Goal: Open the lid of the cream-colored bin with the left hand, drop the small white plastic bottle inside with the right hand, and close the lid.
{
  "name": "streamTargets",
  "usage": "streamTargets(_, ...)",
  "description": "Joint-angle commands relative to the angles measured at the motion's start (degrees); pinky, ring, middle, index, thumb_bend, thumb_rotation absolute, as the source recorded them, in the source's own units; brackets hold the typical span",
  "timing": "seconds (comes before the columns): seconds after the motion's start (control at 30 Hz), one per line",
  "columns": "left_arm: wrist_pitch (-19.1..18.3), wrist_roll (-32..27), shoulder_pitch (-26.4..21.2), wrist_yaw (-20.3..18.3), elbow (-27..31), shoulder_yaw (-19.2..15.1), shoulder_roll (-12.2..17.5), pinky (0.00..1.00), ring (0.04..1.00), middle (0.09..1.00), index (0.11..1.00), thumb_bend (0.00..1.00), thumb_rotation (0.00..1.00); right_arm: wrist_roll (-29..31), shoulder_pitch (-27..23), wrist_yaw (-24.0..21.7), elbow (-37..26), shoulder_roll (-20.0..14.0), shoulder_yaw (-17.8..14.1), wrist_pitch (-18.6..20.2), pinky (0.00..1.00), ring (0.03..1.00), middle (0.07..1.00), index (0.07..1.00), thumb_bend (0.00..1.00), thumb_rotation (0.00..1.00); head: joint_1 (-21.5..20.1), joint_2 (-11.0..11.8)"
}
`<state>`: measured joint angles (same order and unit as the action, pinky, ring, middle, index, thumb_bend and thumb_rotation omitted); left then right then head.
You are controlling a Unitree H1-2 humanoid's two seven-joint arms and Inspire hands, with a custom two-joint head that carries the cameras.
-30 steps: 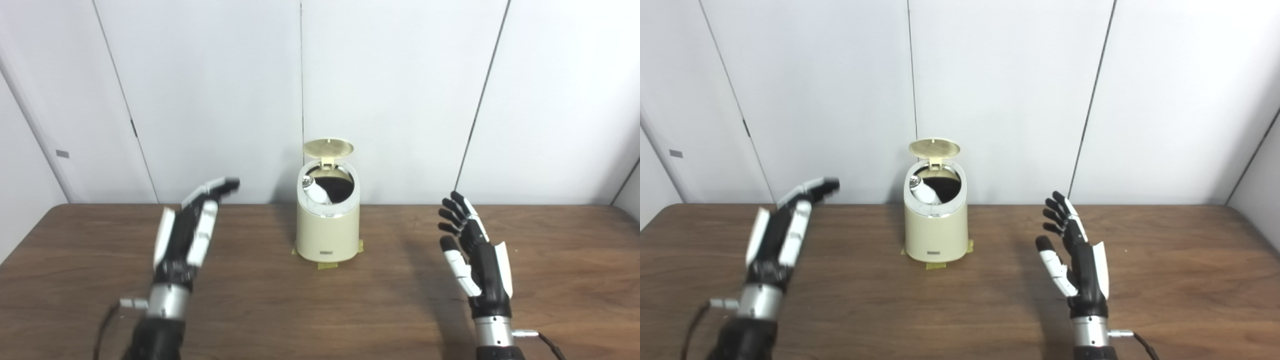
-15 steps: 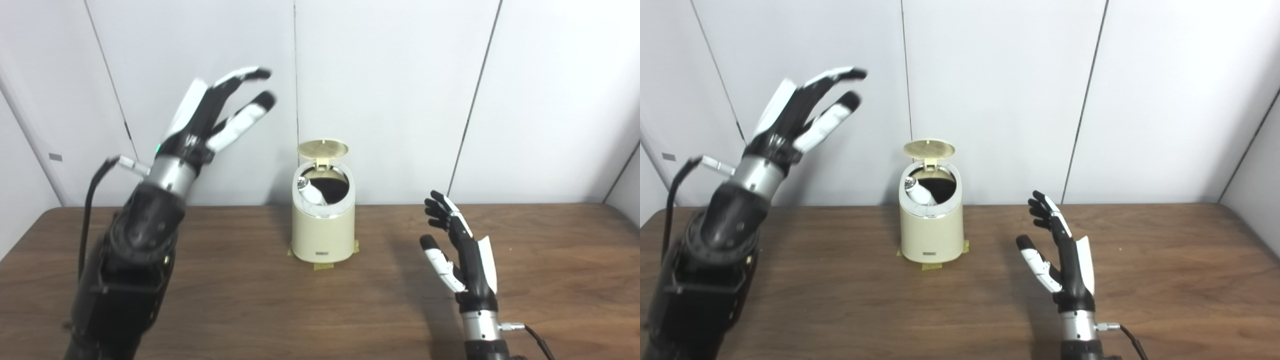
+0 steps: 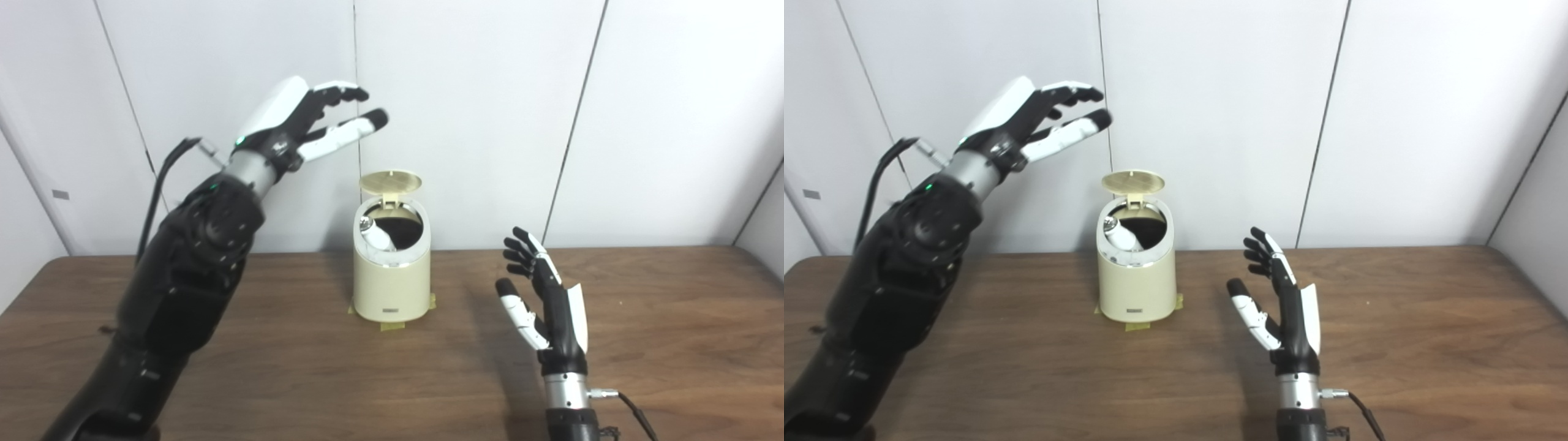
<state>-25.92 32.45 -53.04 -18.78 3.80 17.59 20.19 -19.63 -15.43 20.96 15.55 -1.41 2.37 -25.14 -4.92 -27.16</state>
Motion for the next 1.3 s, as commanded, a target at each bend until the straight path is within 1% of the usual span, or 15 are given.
streamTargets(0.0, -0.1, 3.3, -4.5, -0.3, -1.8, 1.9, -0.9, 0.98, 0.949, 0.863, 0.82, 0.76, 1.0, 0.0, 2.6, -0.2, 2.9, 0.9, 0.7, -1.4, 0.71, 0.778, 0.81, 0.858, 0.43, 0.77, 0.1, 0.0)
streamTargets(0.1, -0.1, 6.5, -5.5, -1.2, -4.1, 4.3, -1.0, 1.0, 0.957, 0.879, 0.821, 0.75, 1.0, -0.3, 2.9, -0.6, 2.2, 0.8, 0.7, -0.7, 0.71, 0.775, 0.811, 0.858, 0.45, 0.79, 0.5, 0.0)
streamTargets(0.23, -0.9, 9.0, -6.6, -3.8, -6.8, 5.1, -2.3, 1.0, 0.982, 0.936, 0.855, 0.75, 1.0, -0.4, 3.0, -0.9, 2.2, 0.5, 0.8, -1.2, 0.71, 0.778, 0.811, 0.859, 0.46, 0.81, 0.8, 0.0)
streamTargets(0.37, -0.7, 11.0, -6.4, -3.8, -8.8, 5.5, -3.8, 1.0, 0.997, 0.919, 0.824, 0.74, 1.0, 0.0, 3.0, -1.0, 2.5, 0.4, 0.9, -1.6, 0.72, 0.777, 0.811, 0.857, 0.47, 0.8, 0.8, 0.0)
streamTargets(0.57, 0.8, 12.1, -5.3, -3.8, -10.3, 6.8, -3.9, 1.0, 1.0, 0.903, 0.802, 0.74, 1.0, 1.9, 3.4, -1.2, 1.5, 0.9, 1.1, -1.7, 0.7, 0.765, 0.804, 0.848, 0.47, 0.75, 0.3, -0.2)
streamTargets(0.63, 1.7, 11.6, -4.2, -3.5, -10.4, 6.7, -3.8, 1.0, 1.0, 0.896, 0.825, 0.73, 1.0, 2.7, 3.4, -0.9, 1.3, 0.8, 1.5, -1.7, 0.7, 0.761, 0.801, 0.846, 0.47, 0.73, 0.2, -0.2)
streamTargets(0.67, 1.3, 11.7, -3.8, -3.8, -10.4, 6.8, -3.9, 1.0, 1.0, 0.906, 0.832, 0.74, 1.0, 2.8, 3.4, -0.9, 1.3, 0.7, 1.7, -1.8, 0.7, 0.76, 0.8, 0.846, 0.47, 0.73, 0.2, -0.2)
streamTargets(0.7, 0.4, 12.0, -3.5, -4.3, -10.3, 6.7, -4.0, 1.0, 1.0, 0.92, 0.836, 0.75, 1.0, 2.9, 3.4, -0.8, 1.3, 0.6, 1.8, -1.8, 0.7, 0.76, 0.801, 0.846, 0.47, 0.73, 0.1, -0.1)
streamTargets(0.73, -0.3, 12.3, -3.2, -5.4, -10.1, 6.5, -4.1, 1.0, 1.0, 0.964, 0.849, 0.76, 1.0, 3.1, 3.4, -0.9, 1.2, 0.5, 1.8, -1.8, 0.7, 0.763, 0.802, 0.847, 0.47, 0.73, 0.1, -0.1)
streamTargets(0.8, -1.0, 12.7, -2.4, -7.3, -9.9, 5.1, -4.8, 1.0, 1.0, 0.991, 0.87, 0.78, 1.0, 3.4, 3.4, -0.8, 1.3, 0.4, 2.0, -1.8, 0.7, 0.765, 0.804, 0.847, 0.47, 0.72, 0.1, -0.1)
streamTargets(0.87, -0.9, 12.1, -1.8, -7.6, -9.7, 4.8, -4.8, 0.94, 1.0, 0.999, 0.88, 0.79, 1.0, 3.5, 3.4, -0.4, 1.5, 0.3, 2.2, -1.8, 0.69, 0.76, 0.802, 0.843, 0.48, 0.72, 0.2, -0.1)
streamTargets(0.93, -0.3, 12.7, -1.5, -7.8, -9.5, 5.7, -4.2, 0.99, 1.0, 0.957, 0.892, 0.78, 1.0, 3.0, 3.3, -0.1, 1.6, 0.2, 2.2, -1.8, 0.69, 0.756, 0.8, 0.841, 0.48, 0.73, 0.2, -0.1)
streamTargets(1.0, -0.1, 14.2, -1.2, -8.1, -9.3, 6.7, -3.7, 1.0, 1.0, 0.928, 0.889, 0.79, 1.0, 2.7, 3.3, 0.1, 1.6, 0.3, 2.2, -1.8, 0.69, 0.755, 0.799, 0.842, 0.48, 0.73, 0.2, -0.1)
streamTargets(1.1, 0.1, 16.2, -0.8, -8.6, -9.0, 8.1, -3.0, 1.0, 1.0, 0.966, 0.863, 0.83, 1.0, 2.7, 3.2, 0.3, 1.7, 0.1, 2.5, -1.8, 0.69, 0.759, 0.8, 0.845, 0.47, 0.73, 0.2, -0.2)
streamTargets(1.27, 0.6, 17.1, 0.8, -8.4, -8.7, 8.5, -2.7, 1.0, 1.0, 0.925, 0.834, 0.87, 1.0, 2.8, 3.2, 0.1, 1.7, 0.3, 2.4, -1.8, 0.7, 0.763, 0.801, 0.846, 0.48, 0.73, 0.0, -0.4)
